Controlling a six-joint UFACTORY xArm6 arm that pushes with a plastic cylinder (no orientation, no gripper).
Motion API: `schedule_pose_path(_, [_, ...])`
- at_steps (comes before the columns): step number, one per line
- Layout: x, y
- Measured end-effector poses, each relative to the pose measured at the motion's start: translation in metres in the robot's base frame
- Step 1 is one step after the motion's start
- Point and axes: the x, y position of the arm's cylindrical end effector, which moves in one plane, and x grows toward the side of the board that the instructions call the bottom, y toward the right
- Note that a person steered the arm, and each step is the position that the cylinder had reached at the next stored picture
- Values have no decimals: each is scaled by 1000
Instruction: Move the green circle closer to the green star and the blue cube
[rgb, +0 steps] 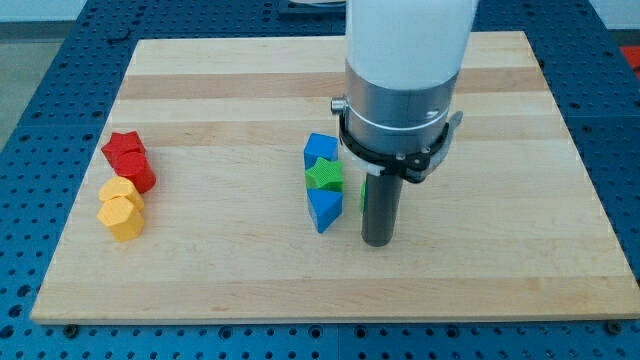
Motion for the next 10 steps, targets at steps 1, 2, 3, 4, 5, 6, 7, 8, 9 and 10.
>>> schedule_pose_path(1, [-14, 4])
schedule_pose_path(2, [-33, 4])
schedule_pose_path(3, [-44, 4])
schedule_pose_path(4, [-35, 7])
schedule_pose_path(5, [-29, 25])
schedule_pose_path(6, [-42, 47])
schedule_pose_path(7, [-63, 58])
schedule_pose_path(8, [-75, 51])
schedule_pose_path(9, [-83, 28])
schedule_pose_path(10, [-94, -1])
